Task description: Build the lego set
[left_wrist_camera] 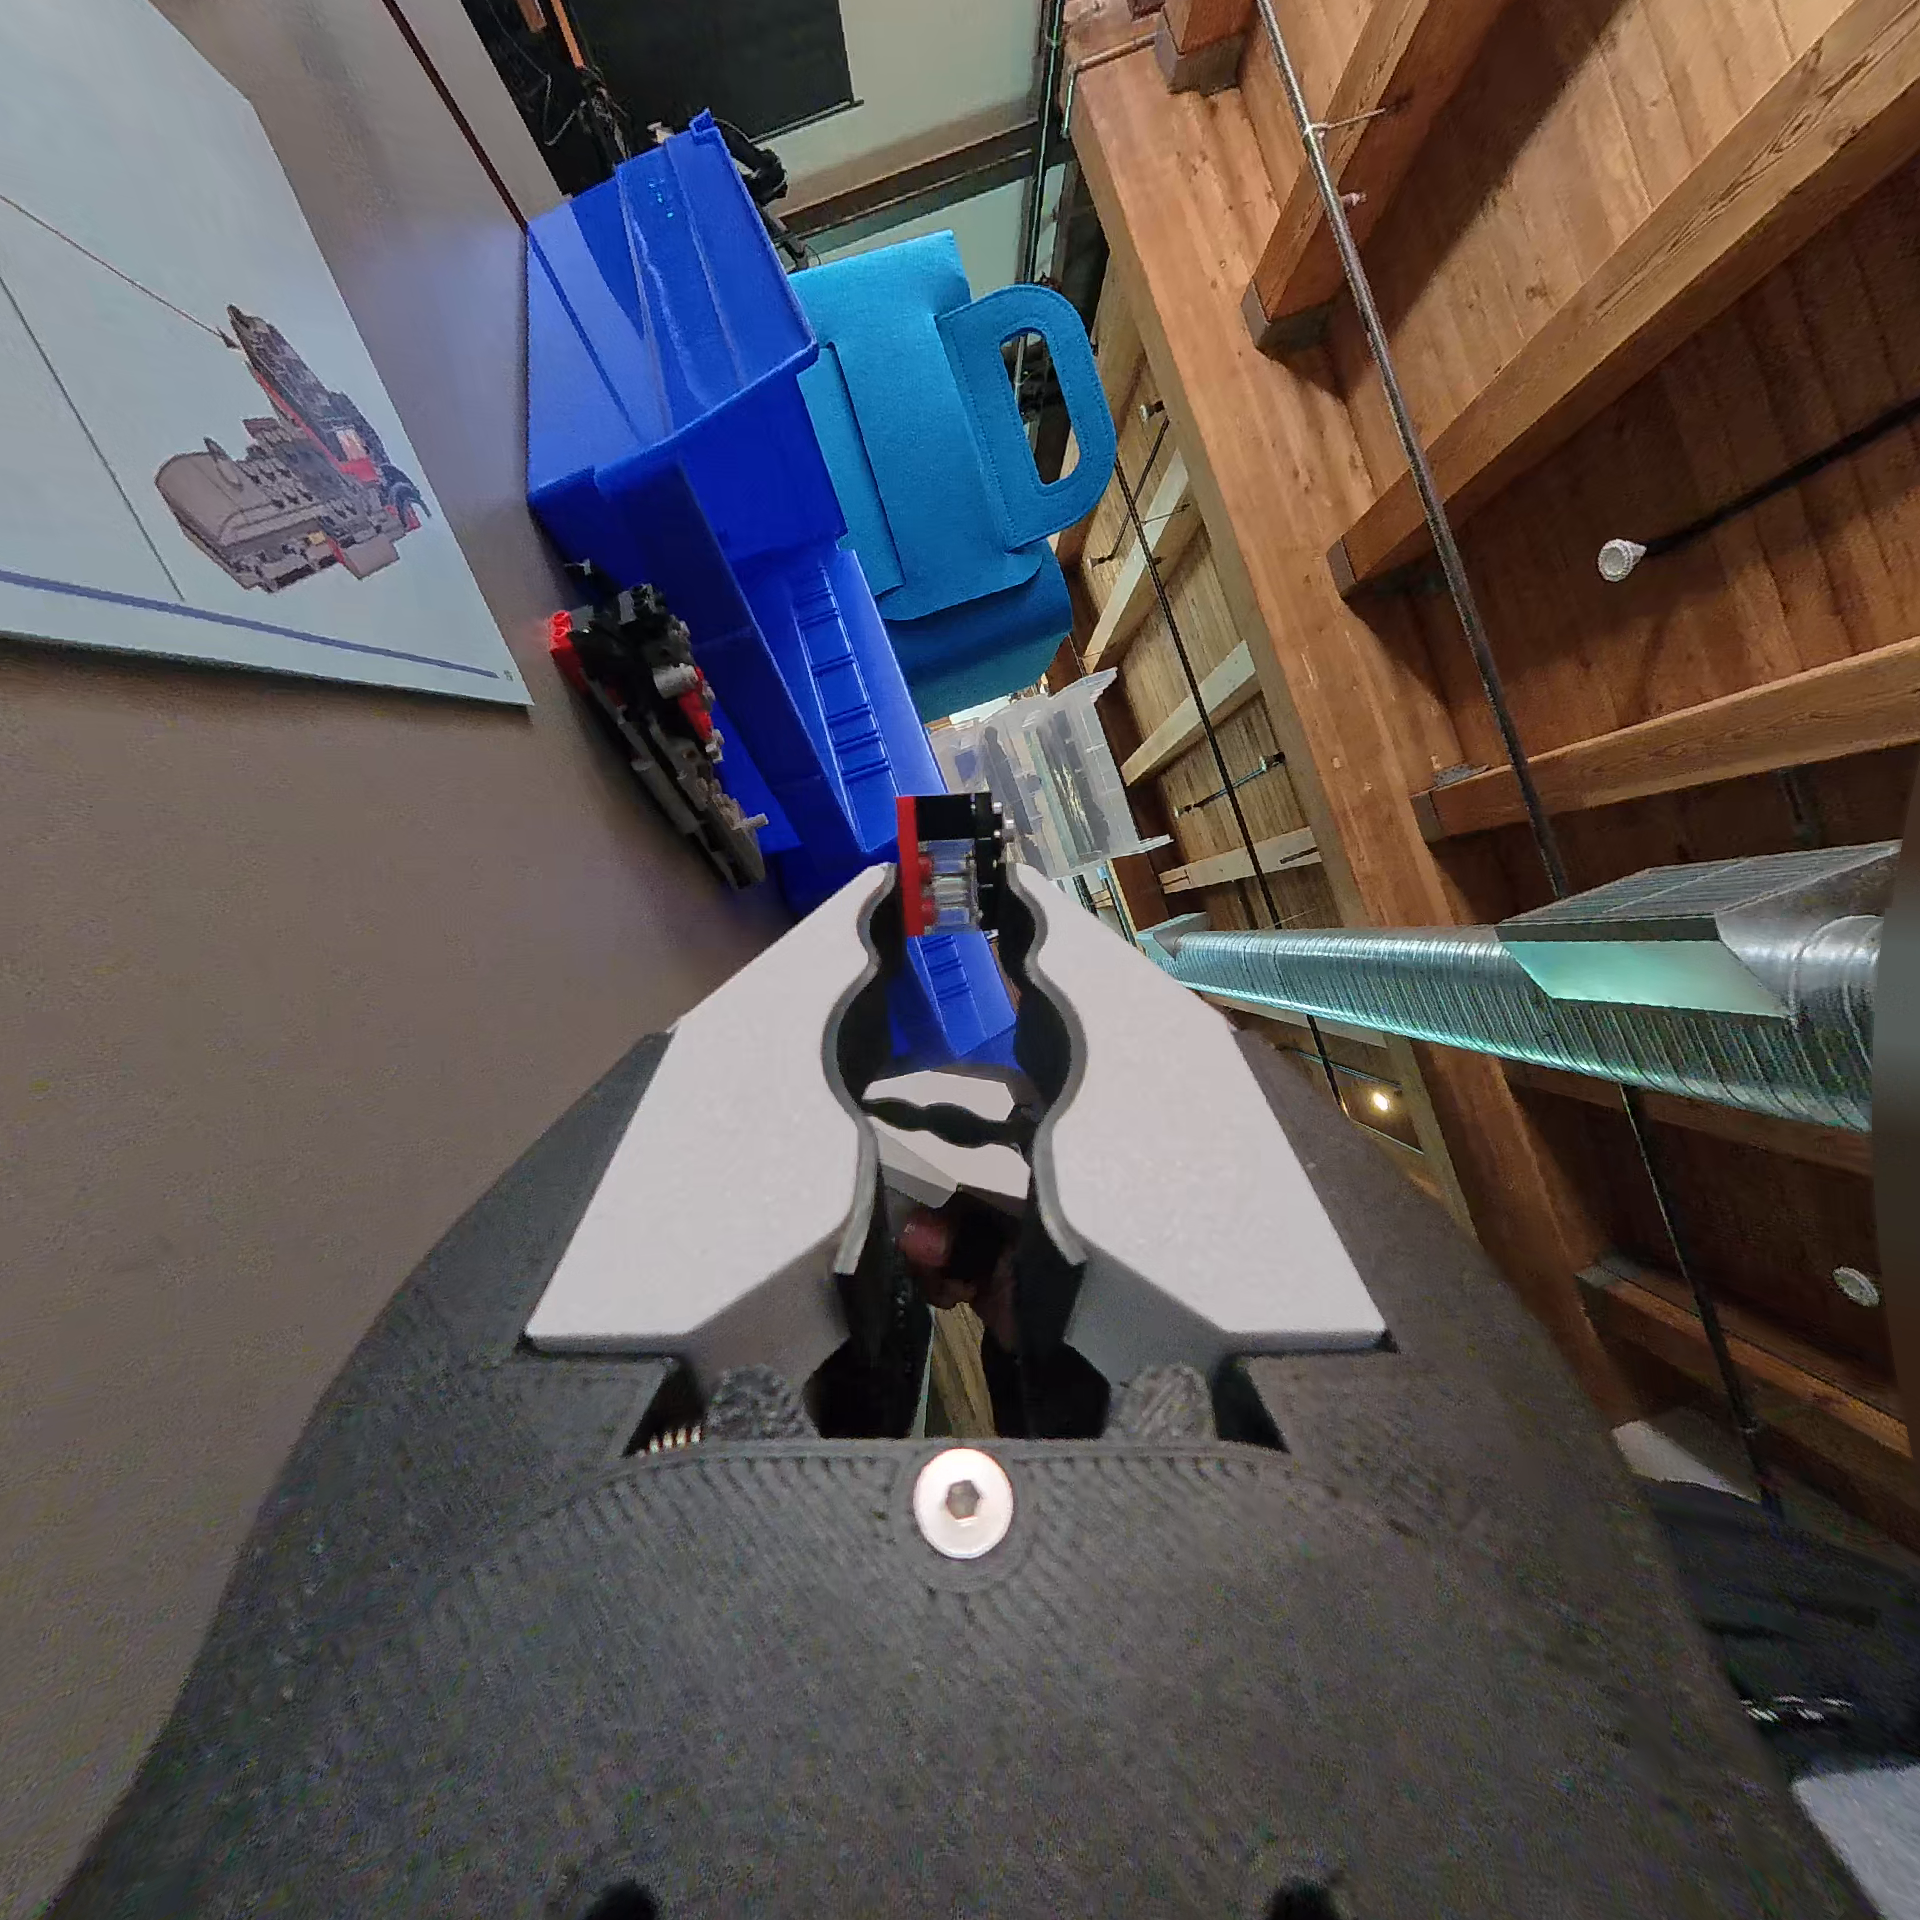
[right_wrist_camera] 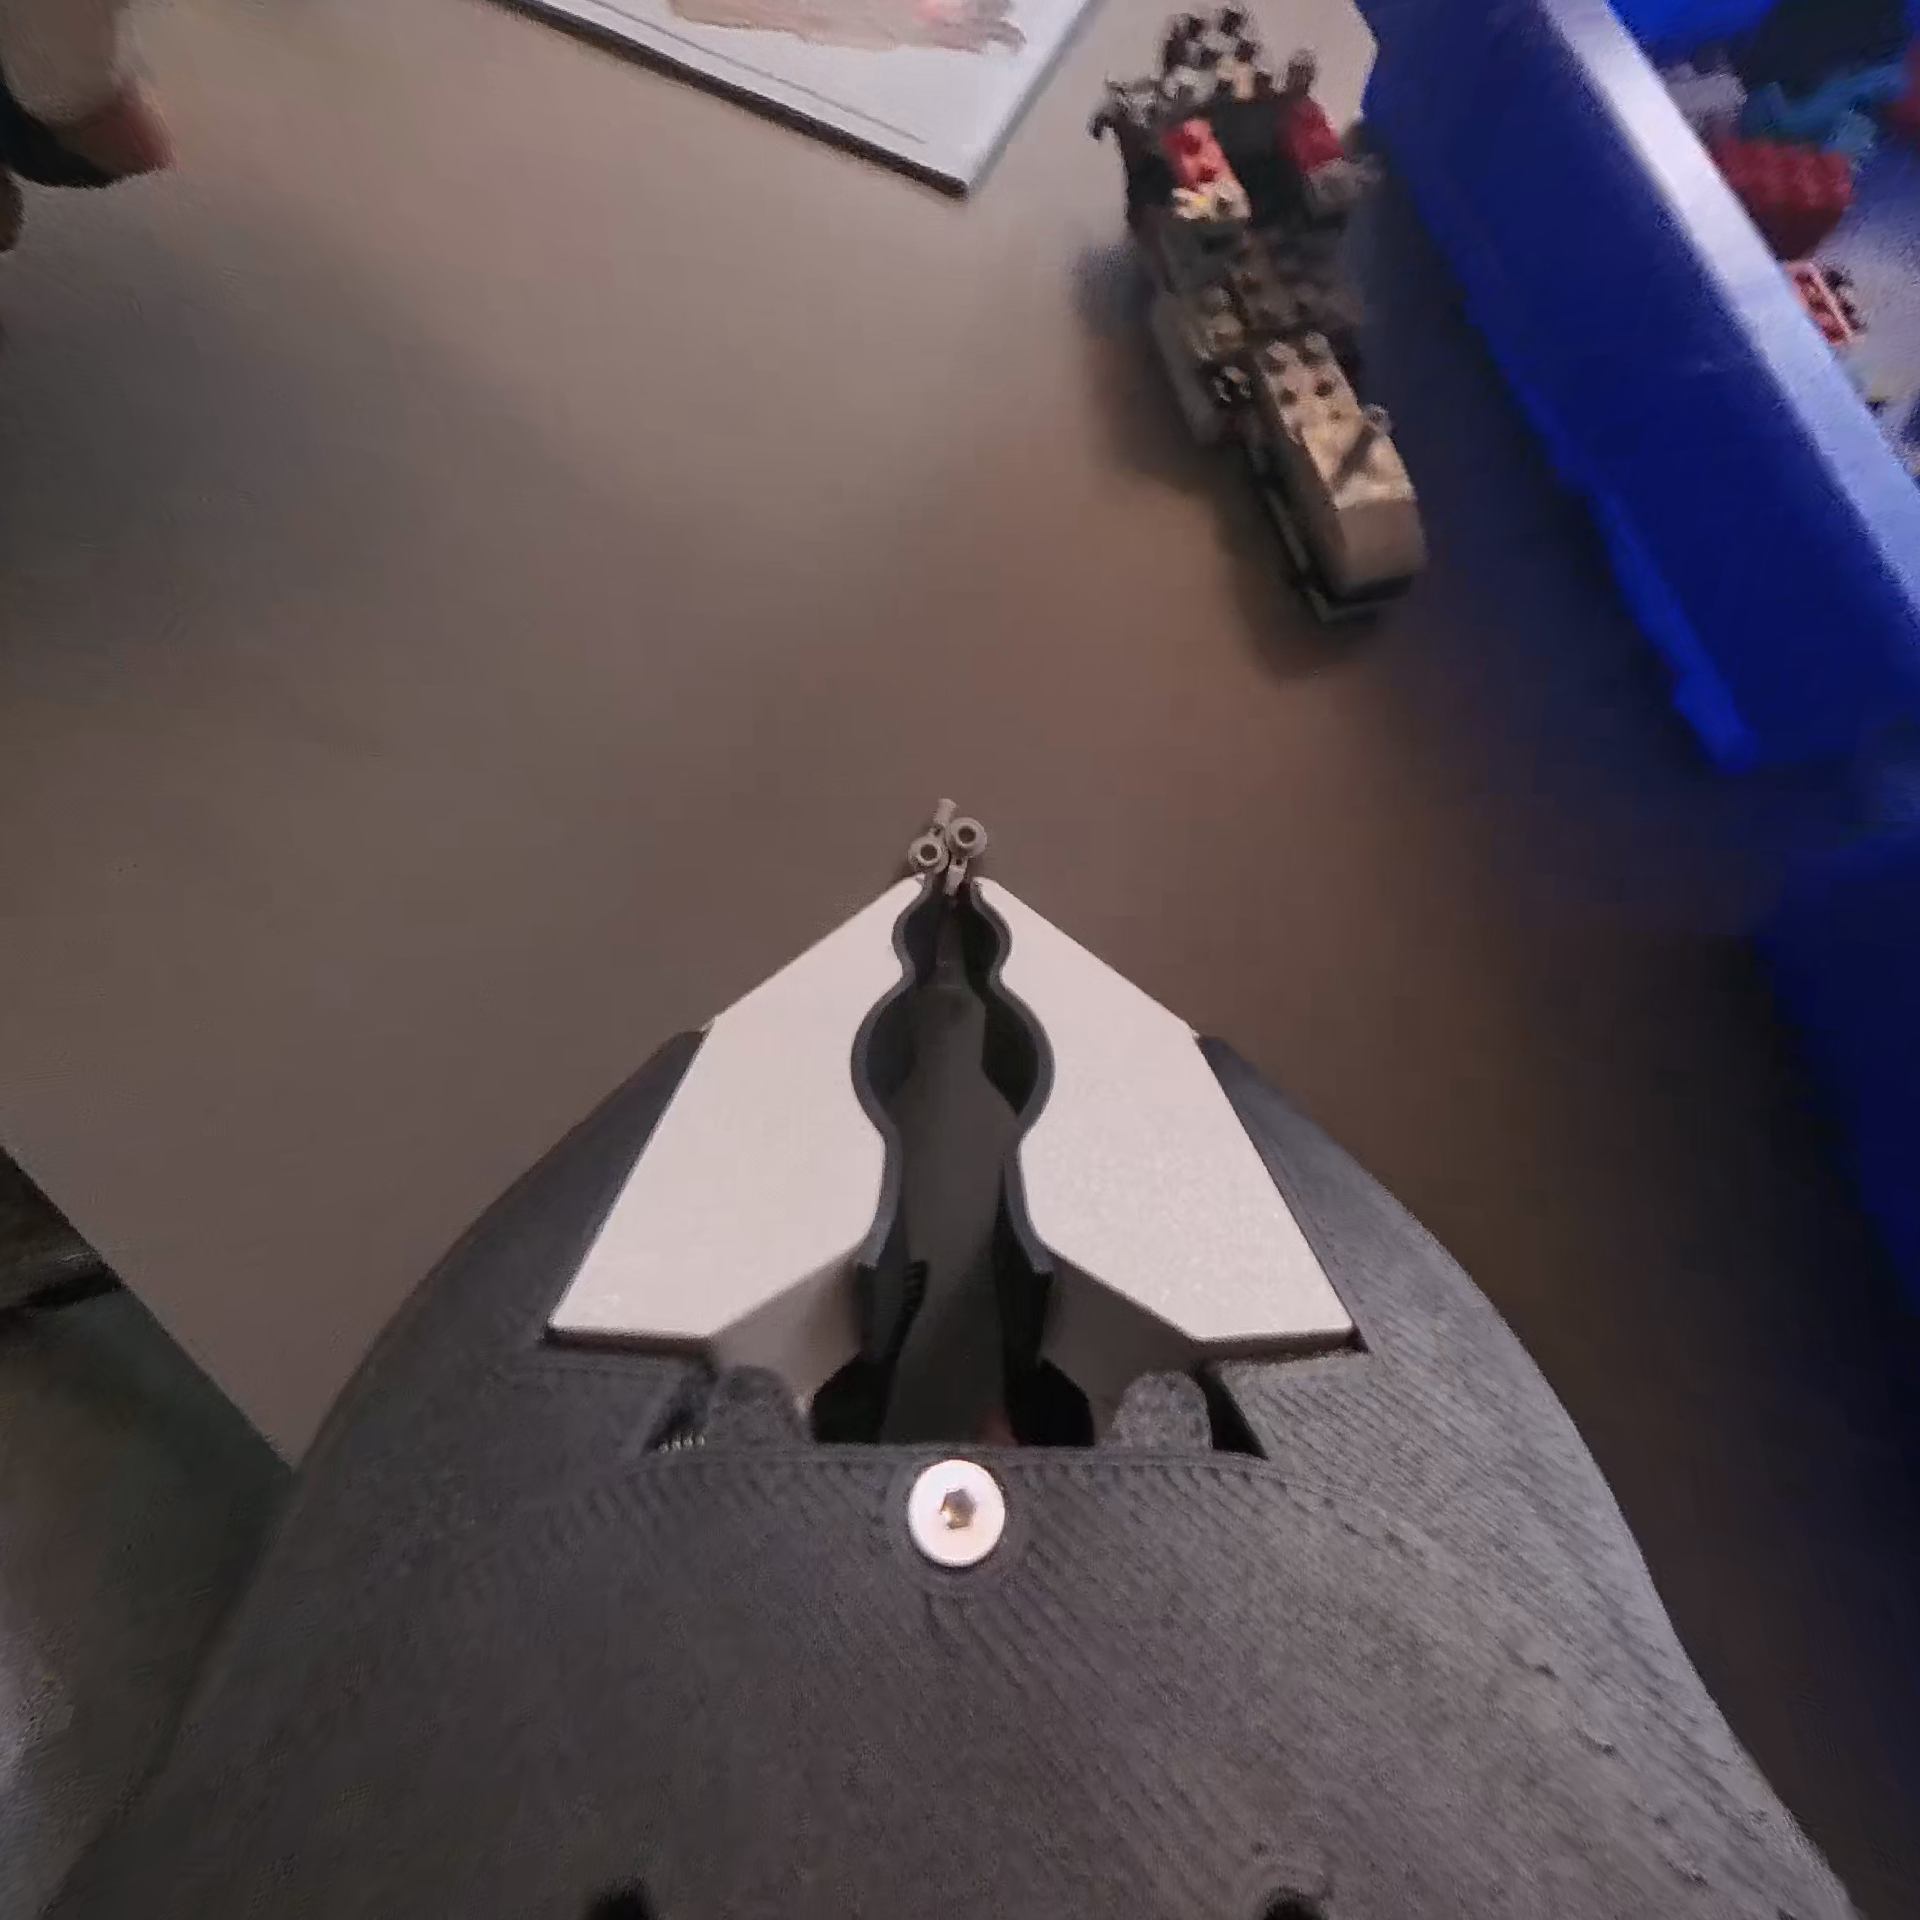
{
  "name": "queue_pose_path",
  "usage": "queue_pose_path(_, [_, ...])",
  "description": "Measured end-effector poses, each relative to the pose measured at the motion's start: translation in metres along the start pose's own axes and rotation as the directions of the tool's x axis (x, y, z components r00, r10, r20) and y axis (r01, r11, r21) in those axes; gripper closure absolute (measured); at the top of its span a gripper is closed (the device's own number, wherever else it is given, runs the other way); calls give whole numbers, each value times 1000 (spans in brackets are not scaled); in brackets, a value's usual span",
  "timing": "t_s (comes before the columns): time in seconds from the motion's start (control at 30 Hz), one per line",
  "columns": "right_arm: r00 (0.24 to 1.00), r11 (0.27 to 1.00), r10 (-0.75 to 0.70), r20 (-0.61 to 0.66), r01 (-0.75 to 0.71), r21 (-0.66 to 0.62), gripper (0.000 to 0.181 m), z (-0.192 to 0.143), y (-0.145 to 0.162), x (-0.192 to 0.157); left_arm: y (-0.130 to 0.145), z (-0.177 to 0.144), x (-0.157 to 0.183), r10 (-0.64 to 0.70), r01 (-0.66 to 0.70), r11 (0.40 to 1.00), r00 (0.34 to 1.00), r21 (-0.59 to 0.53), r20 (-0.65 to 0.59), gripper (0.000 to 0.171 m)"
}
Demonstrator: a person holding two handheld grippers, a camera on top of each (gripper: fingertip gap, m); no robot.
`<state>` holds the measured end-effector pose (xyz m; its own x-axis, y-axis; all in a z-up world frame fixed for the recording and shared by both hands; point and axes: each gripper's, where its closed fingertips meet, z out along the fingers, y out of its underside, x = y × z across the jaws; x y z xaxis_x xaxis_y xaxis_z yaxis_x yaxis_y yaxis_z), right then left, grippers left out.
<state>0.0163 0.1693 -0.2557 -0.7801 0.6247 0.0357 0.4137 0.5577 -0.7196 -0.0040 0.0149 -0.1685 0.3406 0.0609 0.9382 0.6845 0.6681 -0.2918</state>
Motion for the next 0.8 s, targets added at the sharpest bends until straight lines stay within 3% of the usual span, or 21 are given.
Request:
queue_pose_path(0.2, [996, 998, -63, 63, 61, 35, 177, 19, -29, -29, 1, 0, 1, 0, 0, 1000, 1000, -4, -4, 154])
queue_pose_path(0.4, [992, 994, -105, 64, 103, 34, 177, 22, -39, -34, 2, 0, -1, 0, 0, 1000, 1000, -16, 8, 154])
queue_pose_path(0.53, [993, 995, -37, 113, 26, 95, 177, 15, -54, -41, 6, 0, -7, -3, 4, 1000, 998, -29, 55, 154])
queue_pose_path(0.67, [974, 973, 70, 214, -114, 199, 177, 9, -94, -58, 11, 0, -14, -52, 53, 999, 994, -2, 98, 154])
queue_pose_path(0.8, [963, 960, 92, 255, -154, 235, 177, 10, -129, -75, 17, 2, -17, -82, 78, 996, 989, 34, 123, 154])
